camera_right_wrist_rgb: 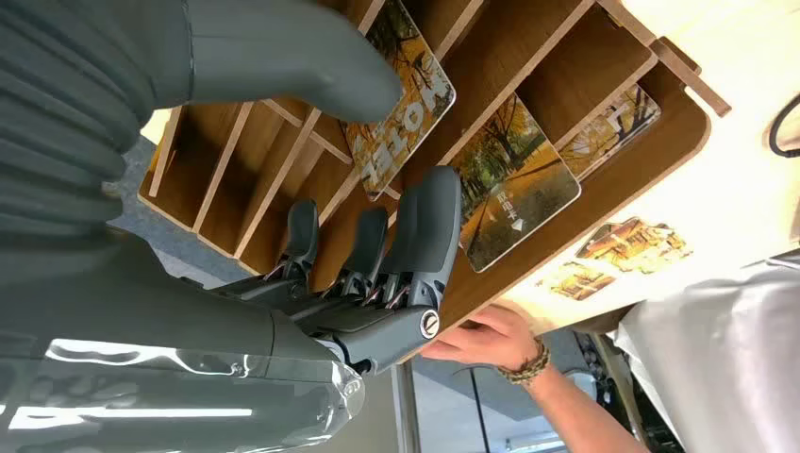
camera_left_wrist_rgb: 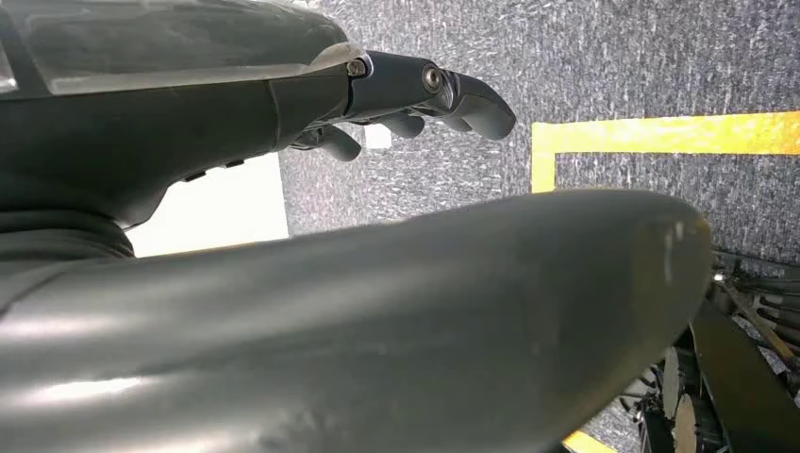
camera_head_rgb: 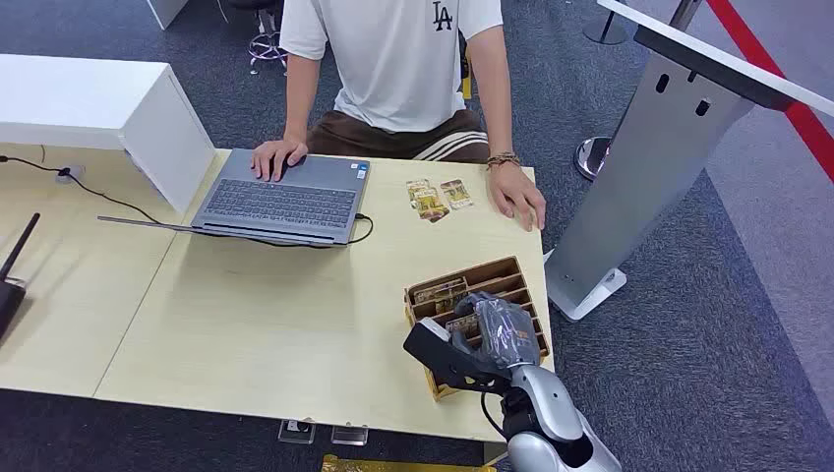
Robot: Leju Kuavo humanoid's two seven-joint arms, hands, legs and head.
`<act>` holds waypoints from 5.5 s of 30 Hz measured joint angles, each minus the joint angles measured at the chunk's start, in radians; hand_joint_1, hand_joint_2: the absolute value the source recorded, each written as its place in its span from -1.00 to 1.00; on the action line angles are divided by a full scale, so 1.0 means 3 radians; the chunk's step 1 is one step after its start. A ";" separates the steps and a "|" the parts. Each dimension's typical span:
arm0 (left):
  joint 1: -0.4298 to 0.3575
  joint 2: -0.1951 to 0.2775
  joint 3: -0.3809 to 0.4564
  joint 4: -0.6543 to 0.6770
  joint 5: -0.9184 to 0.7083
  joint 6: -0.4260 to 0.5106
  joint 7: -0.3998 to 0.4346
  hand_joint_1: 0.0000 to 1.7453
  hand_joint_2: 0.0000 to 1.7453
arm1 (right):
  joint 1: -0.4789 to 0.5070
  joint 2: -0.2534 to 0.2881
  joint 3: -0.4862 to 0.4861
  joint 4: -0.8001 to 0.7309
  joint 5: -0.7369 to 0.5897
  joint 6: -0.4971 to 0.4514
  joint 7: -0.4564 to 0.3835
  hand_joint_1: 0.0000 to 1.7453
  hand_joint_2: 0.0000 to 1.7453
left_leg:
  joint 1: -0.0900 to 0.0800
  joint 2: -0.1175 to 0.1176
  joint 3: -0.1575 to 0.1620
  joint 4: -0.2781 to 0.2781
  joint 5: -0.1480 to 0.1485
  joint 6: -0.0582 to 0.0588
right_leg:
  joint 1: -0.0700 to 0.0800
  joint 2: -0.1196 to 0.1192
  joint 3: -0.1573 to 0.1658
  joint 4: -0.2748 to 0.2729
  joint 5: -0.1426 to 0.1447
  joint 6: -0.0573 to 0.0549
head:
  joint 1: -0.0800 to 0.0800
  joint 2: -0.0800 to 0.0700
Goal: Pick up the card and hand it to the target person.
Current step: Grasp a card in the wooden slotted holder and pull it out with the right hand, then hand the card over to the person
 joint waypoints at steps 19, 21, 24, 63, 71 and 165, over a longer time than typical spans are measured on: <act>0.0000 0.0000 0.0000 0.0001 0.0000 0.0000 0.0000 -1.00 -1.00 | 0.0000 0.0000 -0.0001 0.0000 -0.0001 0.0000 -0.0001 0.56 1.00 | 0.0000 0.0000 0.0000 0.0000 0.0000 0.0000 | 0.0000 0.0000 0.0000 0.0000 0.0000 0.0000 | 0.0000 0.0000; 0.0000 0.0000 0.0000 0.0001 0.0000 0.0000 0.0000 -1.00 -1.00 | 0.0000 0.0000 -0.0001 0.0000 -0.0001 0.0000 -0.0001 0.56 1.00 | 0.0000 0.0000 0.0000 0.0000 0.0000 0.0000 | 0.0000 0.0000 0.0000 0.0000 0.0000 0.0000 | 0.0000 0.0000; 0.0000 0.0000 0.0000 0.0001 0.0000 0.0000 0.0000 -1.00 -1.00 | 0.0000 0.0000 -0.0001 0.0000 -0.0002 0.0000 0.0000 0.59 1.00 | 0.0000 0.0000 0.0000 0.0000 0.0000 0.0000 | 0.0000 0.0000 0.0000 0.0000 0.0000 0.0000 | 0.0000 0.0000; 0.0000 0.0000 -0.0001 0.0000 -0.0050 -0.0050 -0.0010 -1.00 1.00 | 0.0000 0.0000 0.0001 0.0004 -0.0044 -0.0006 -0.0031 0.60 1.00 | 0.0000 0.0000 0.0000 0.0000 0.0000 0.0000 | 0.0000 0.0000 0.0000 0.0000 0.0000 0.0000 | -0.0001 0.0000; 0.0000 0.0000 -0.0001 0.0000 -0.0031 -0.0030 -0.0007 -1.00 1.00 | 0.0000 0.0000 -0.0001 0.0003 -0.0045 -0.0015 -0.0031 0.60 1.00 | 0.0000 0.0000 0.0000 0.0000 0.0000 0.0000 | 0.0000 0.0000 0.0000 0.0000 0.0000 0.0000 | 0.0000 0.0000; 0.0169 -0.0249 0.2976 0.0029 -0.3101 -0.0233 0.0199 -1.00 -1.00 | 0.0051 0.0312 -0.0668 -0.0322 -0.3043 -0.1690 -0.2401 -1.00 1.00 | 0.0000 0.0000 0.0000 0.0001 0.0000 0.0000 | 0.0000 0.0000 -0.0002 0.0000 0.0000 0.0000 | -0.0001 0.0000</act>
